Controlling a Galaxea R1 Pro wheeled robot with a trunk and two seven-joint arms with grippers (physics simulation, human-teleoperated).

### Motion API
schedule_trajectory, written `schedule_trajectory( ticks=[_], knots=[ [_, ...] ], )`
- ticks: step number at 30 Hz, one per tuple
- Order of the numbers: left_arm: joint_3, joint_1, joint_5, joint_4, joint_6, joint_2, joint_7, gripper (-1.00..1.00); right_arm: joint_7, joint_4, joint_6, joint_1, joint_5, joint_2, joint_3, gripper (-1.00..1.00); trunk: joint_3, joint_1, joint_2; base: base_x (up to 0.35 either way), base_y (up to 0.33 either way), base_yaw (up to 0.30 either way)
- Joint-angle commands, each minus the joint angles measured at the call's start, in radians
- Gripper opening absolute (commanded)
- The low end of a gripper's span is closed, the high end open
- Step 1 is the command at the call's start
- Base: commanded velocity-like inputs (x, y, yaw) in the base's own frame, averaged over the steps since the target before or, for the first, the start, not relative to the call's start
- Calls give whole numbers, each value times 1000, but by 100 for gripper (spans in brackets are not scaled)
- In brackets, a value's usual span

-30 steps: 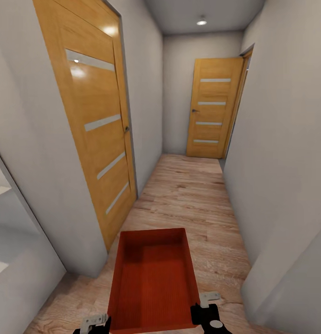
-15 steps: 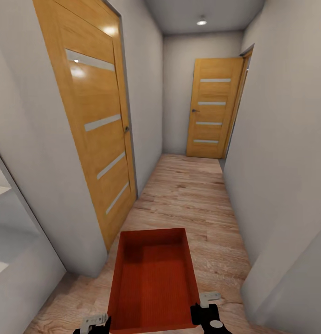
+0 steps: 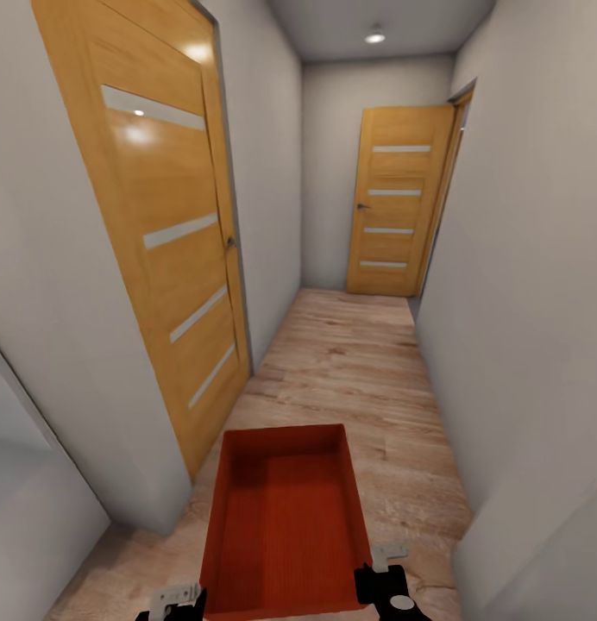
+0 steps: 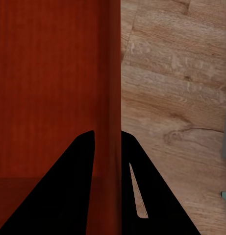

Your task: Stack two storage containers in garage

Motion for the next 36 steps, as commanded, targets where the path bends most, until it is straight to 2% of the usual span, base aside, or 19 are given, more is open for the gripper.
schedule_trajectory(
  ticks=[1, 10, 22, 36],
  knots=[
    [18, 0, 0, 1, 0, 11, 1, -100, -16, -3, -4, -2, 9, -1, -58, -100, -1, 1, -1, 322, -89, 0],
    [17, 0, 0, 1, 0, 11, 1, -100, -16, -3, -4, -2, 8, -1, -58, -100, -1, 1, -1, 326, -90, -17],
    [17, 0, 0, 1, -1, 11, 1, -100, -16, -3, -4, -2, 8, -2, -58, -100, -1, 1, -1, 338, -21, -175],
    [17, 0, 0, 1, -1, 11, 1, -100, -16, -3, -4, -2, 8, -1, -58, -100, -1, 1, -1, 345, 0, -7]
  ],
)
